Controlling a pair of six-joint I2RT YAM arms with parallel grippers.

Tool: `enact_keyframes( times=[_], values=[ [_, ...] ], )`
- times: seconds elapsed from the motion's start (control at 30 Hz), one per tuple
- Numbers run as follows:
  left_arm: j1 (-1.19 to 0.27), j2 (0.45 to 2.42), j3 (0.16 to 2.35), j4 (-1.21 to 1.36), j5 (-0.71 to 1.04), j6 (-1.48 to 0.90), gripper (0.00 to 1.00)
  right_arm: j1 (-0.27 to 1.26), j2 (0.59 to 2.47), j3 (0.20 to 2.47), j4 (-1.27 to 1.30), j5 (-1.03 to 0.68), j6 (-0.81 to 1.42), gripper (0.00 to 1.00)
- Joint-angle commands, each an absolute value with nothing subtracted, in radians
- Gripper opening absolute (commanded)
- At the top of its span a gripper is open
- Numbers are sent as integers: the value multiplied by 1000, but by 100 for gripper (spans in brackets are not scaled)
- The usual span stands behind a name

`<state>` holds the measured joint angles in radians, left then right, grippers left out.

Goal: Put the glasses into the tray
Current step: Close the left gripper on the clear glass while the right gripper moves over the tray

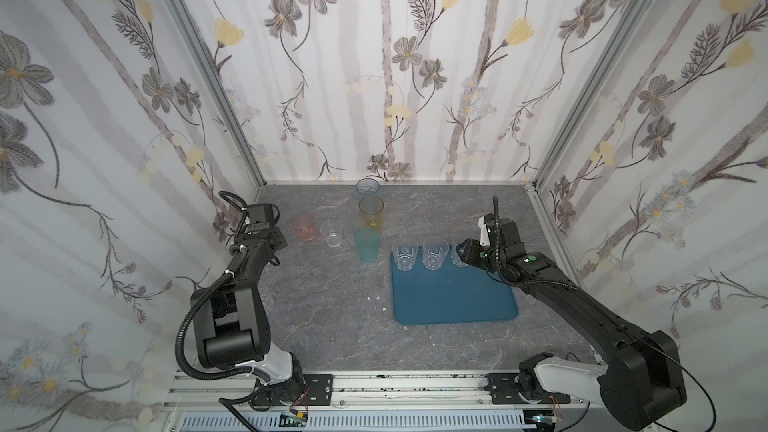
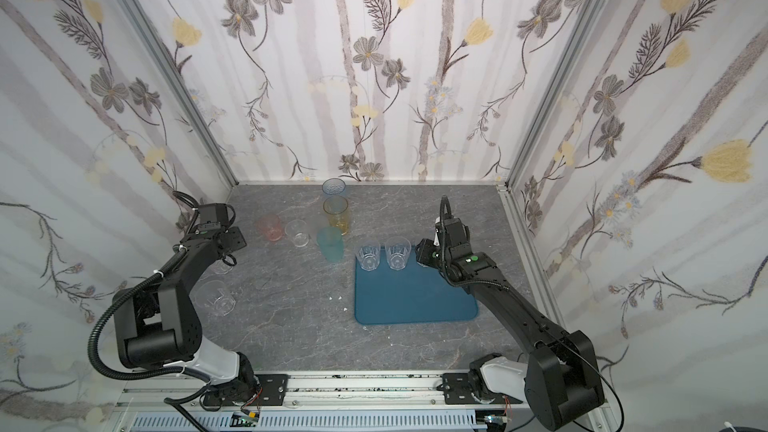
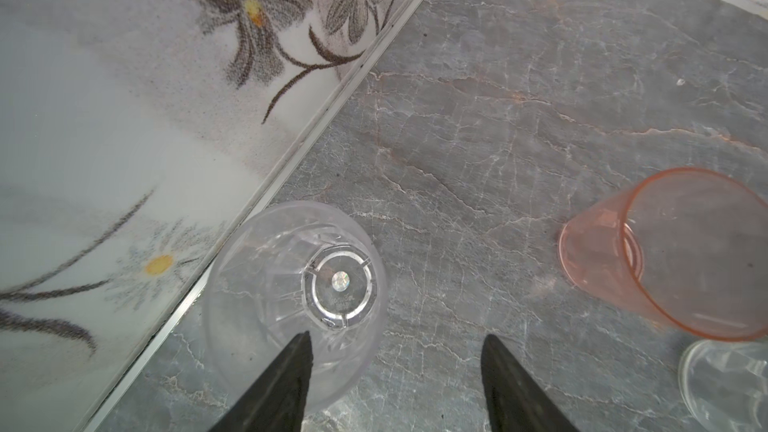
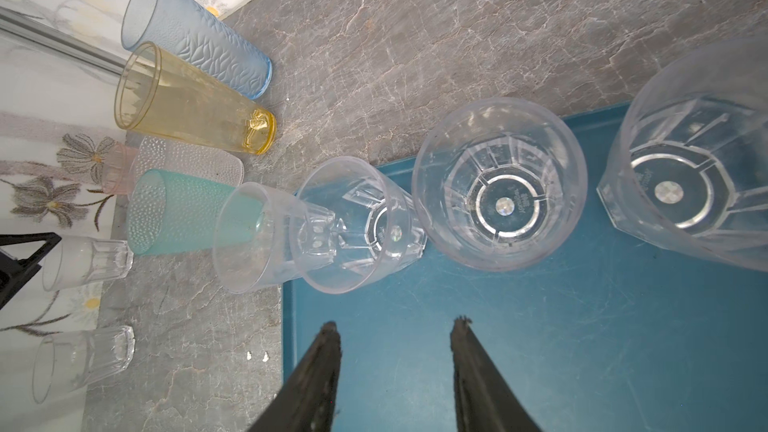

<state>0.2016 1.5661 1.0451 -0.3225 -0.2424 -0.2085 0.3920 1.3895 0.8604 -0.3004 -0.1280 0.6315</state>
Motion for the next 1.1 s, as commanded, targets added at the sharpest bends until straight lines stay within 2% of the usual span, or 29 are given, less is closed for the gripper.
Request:
enact_keyframes(
  times=[0.0, 0.17, 0.43, 0.6, 0.9, 1.07],
  values=[
    [204, 1597, 1068, -323, -264, -203, 65, 416, 1407, 877, -218, -211, 630, 46],
    [208, 1623, 1094, -324, -286, -191, 62, 512, 1479, 982, -297, -208, 585, 47],
    [248, 1665, 1091, -322, -254, -187, 56, 625, 1547, 1024, -267, -213, 631, 47],
    [262, 1702, 1097, -322, -216, -184, 45, 693, 1588, 1053, -267, -207, 640, 47],
    [264, 1707, 1102, -319, -155, -194, 12, 729, 1622, 1045, -275, -184, 651, 47],
    [245, 1650, 1082, -321, -144, -207, 0, 727, 1619, 1054, -284, -171, 649, 47]
  ],
)
